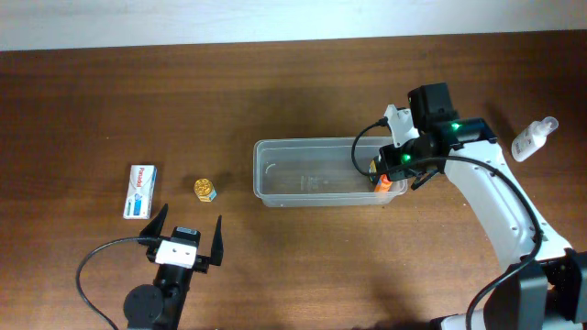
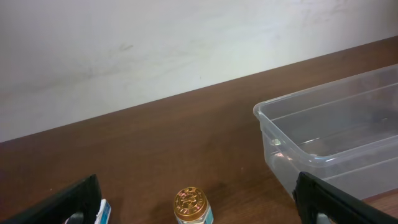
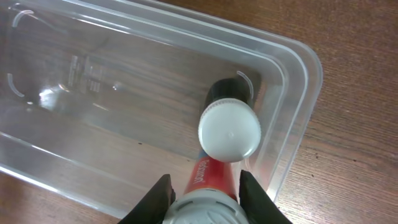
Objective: Pack container
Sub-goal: 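Lift the orange tube and place it beside the bottle in container, then move right gripper to the white spray bottle and grasp it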
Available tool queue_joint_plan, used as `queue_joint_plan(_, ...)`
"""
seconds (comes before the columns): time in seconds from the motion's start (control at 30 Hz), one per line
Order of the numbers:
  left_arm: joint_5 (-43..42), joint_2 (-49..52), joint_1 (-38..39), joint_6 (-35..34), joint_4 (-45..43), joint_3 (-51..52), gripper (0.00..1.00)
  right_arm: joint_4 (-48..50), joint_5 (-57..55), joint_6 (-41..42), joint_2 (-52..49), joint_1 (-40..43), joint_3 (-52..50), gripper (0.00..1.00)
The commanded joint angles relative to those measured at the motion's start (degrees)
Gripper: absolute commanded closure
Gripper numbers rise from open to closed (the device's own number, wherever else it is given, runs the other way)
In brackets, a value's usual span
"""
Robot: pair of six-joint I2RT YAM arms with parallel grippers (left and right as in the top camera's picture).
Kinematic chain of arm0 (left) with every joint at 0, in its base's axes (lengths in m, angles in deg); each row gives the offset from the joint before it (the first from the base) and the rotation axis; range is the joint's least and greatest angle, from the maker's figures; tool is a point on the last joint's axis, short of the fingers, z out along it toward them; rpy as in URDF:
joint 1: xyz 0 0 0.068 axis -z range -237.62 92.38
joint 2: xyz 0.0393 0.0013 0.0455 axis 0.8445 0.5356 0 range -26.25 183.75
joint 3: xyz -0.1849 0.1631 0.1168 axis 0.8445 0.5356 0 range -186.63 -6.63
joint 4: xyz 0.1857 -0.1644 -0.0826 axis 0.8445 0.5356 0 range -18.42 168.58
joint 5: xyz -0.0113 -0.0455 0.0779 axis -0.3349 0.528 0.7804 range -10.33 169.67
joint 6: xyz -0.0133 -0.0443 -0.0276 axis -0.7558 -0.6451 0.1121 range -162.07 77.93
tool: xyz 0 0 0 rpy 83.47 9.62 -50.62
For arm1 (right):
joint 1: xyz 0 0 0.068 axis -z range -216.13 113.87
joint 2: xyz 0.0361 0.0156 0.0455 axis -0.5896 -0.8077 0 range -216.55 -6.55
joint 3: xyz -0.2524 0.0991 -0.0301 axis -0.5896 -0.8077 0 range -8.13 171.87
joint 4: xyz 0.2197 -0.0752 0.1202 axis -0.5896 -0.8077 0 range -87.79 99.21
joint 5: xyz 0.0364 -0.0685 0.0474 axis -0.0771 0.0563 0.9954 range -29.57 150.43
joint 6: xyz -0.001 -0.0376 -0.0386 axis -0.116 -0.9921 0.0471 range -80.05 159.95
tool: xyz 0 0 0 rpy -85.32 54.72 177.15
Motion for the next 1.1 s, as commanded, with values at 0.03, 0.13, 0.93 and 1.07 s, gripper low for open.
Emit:
queue_joint_plan(0.03,-0.6,-0.4,-0.5,0.9,0.1,0.3,0.0,0.3,-1.2,0.2,-0.2,-0.5,-0.3,0.73)
queue_joint_plan(0.13,-0.6,-0.4,-0.5,0.9,0.1,0.3,0.01,0.3,-1.2,0.2,-0.2,-0.5,-0.3,0.64)
queue_joint_plan(0.93,-0.6,-0.4,-0.5,0.9,0.1,0.3,0.01,-2.4,-4.3,3.7,0.6,0.2,14.0,0.54)
queue_joint_plan(1.07,-0.6,-0.4,-0.5,0.9,0.1,0.3,0.01,-6.0,-9.7,5.1,0.8,2.9,23.5,0.46)
